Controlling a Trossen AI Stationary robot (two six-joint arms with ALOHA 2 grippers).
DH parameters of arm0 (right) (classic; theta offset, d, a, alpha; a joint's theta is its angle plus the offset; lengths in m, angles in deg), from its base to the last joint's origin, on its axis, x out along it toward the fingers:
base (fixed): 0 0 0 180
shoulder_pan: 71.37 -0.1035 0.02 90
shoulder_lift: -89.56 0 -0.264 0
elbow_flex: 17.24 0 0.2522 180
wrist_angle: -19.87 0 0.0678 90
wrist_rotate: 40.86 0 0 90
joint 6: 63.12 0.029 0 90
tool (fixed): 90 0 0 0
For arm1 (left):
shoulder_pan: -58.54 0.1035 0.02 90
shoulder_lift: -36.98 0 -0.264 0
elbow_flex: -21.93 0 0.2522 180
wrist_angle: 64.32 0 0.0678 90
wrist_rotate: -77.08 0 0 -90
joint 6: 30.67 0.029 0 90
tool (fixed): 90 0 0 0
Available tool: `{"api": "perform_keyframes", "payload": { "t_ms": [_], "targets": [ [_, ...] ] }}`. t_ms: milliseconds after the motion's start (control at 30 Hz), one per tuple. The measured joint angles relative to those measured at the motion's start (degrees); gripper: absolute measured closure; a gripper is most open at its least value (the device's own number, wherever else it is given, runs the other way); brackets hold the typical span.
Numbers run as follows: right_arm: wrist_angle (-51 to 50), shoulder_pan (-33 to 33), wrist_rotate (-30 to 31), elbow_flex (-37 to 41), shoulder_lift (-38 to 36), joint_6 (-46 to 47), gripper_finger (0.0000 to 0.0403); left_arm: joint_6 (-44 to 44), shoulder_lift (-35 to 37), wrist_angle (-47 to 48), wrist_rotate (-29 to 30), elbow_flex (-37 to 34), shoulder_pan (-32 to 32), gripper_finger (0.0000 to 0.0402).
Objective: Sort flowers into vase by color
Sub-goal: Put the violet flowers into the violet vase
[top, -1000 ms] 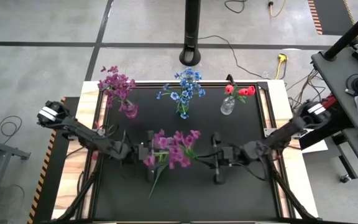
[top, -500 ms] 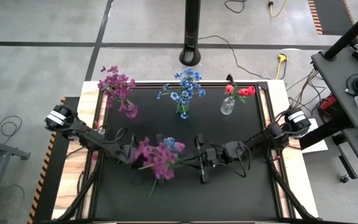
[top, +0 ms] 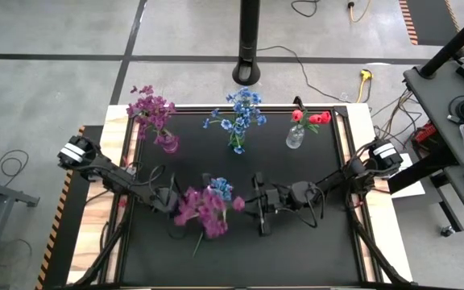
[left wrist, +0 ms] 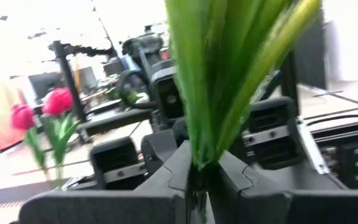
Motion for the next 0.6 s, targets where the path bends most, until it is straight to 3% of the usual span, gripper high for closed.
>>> {"api": "perform_keyframes", "payload": {
  "t_ms": [233, 333, 467, 600],
  "targets": [
    [-1.5, 0.1, 1.6, 0.0, -1.4, 0.7, 0.0236, -0.9, 3.4, 7.4, 8.0, 0.0, -0.1, 0.0392],
    [-5.2, -0.1, 6.7, 0.0, -3.5, 0.8, 0.0202, -2.8, 6.8, 15.3, 12.6, 0.0, 0.0, 0.0397],
    [-13.2, 0.0, 16.5, 0.0, -5.8, 2.1, 0.0170, -6.8, 12.5, 29.4, 25.5, 0.0, 0.0, 0.0397],
    [-15.2, 0.0, 18.3, 0.0, -6.1, 3.1, 0.0150, -14.3, 19.6, 45.4, 36.1, -0.1, 0.1, 0.0396]
  ]
}}
